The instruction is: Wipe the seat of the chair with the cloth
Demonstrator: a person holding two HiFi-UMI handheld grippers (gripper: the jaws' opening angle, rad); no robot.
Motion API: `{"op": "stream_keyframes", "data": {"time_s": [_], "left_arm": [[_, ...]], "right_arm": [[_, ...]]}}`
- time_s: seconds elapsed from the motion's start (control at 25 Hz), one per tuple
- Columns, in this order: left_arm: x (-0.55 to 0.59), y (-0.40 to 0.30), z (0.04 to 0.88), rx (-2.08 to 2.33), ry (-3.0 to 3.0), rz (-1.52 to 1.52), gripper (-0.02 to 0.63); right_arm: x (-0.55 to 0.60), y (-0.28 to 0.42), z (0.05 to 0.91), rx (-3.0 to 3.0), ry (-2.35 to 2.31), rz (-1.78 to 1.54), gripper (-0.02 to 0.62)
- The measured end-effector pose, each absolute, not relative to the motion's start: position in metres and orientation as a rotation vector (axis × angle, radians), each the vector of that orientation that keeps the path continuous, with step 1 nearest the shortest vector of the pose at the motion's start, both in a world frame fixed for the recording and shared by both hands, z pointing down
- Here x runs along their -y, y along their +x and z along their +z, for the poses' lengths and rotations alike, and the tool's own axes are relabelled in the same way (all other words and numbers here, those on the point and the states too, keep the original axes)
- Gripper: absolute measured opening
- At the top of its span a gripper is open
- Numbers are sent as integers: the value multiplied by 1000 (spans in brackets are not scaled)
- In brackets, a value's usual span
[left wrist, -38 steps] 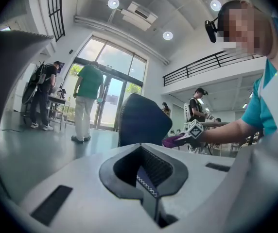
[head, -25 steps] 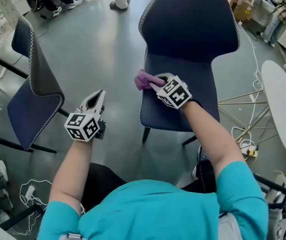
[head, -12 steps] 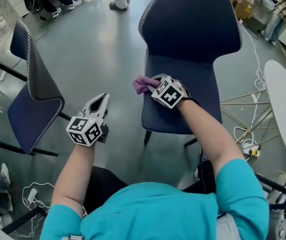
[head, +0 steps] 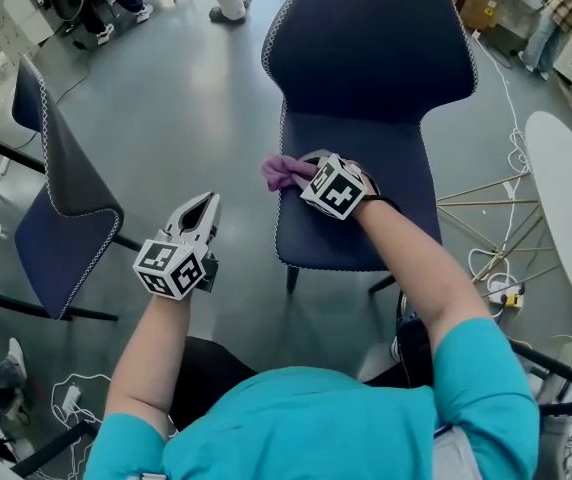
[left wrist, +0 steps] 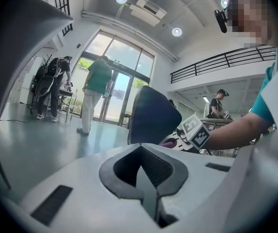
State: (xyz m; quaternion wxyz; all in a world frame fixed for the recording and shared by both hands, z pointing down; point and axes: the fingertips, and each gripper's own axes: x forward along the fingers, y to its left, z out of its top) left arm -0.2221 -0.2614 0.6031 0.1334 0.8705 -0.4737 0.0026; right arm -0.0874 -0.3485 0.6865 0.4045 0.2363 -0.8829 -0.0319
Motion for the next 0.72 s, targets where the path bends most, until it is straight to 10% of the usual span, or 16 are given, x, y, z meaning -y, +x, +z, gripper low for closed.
{"op": "stream_keyframes", "data": {"time_s": [0.72], "left_arm": [[261,-205,602,1336,2540,28,-6]], "right_arm": [[355,-35,689,2190,652,-70,51]]}}
